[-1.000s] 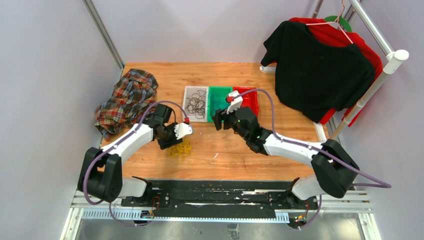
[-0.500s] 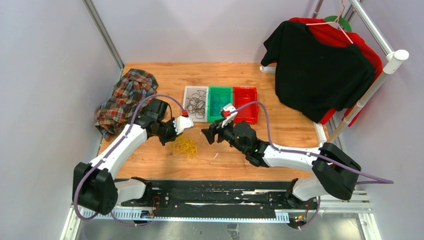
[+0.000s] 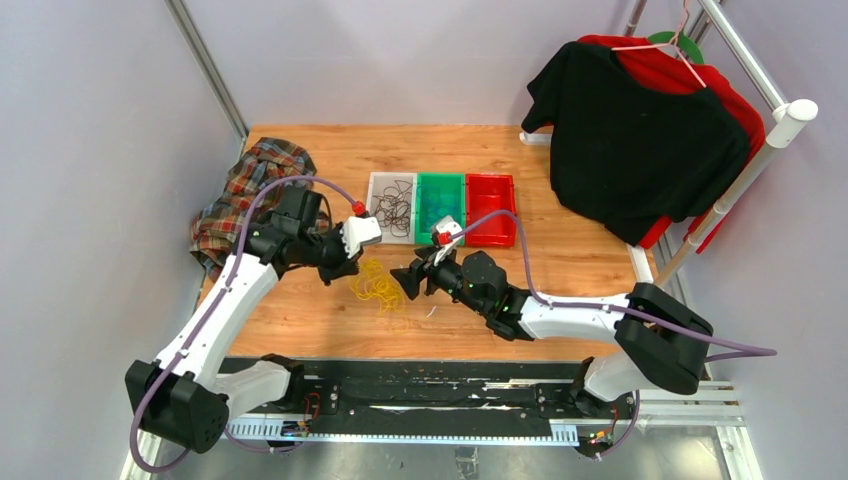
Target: Untangle the cables
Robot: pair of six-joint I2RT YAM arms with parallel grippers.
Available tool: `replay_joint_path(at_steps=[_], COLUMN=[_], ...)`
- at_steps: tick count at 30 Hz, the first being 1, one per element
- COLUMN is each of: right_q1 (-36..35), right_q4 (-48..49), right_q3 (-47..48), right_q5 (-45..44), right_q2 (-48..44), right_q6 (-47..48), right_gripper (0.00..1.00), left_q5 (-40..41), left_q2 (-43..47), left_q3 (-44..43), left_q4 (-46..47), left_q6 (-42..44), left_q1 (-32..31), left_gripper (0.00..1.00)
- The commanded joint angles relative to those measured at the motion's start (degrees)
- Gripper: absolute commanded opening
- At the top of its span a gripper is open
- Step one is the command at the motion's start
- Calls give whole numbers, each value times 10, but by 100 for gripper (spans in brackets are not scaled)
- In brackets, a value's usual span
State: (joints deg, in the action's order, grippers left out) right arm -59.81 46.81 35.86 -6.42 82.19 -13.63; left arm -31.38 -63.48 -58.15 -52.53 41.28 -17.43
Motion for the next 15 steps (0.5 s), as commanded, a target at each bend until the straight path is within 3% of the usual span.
replay_joint_path(at_steps=[1,10,15], right_q1=[-13,-31,-37], right_q4=[31,69,58], right_q3=[-4,20,8], right_q5=[12,44,6], right_q2=[-4,32,42], right_q6=[16,6,2], right_gripper=[73,73,73], left_q5=[-26,-43,-40], left_q2=[22,27,29], left_q3=[-21,-30,-43], left_q4=[-17,-18,-18], left_q6=[-11,-30,-33], left_q1=[2,-4,-5], left_gripper=[1,1,1])
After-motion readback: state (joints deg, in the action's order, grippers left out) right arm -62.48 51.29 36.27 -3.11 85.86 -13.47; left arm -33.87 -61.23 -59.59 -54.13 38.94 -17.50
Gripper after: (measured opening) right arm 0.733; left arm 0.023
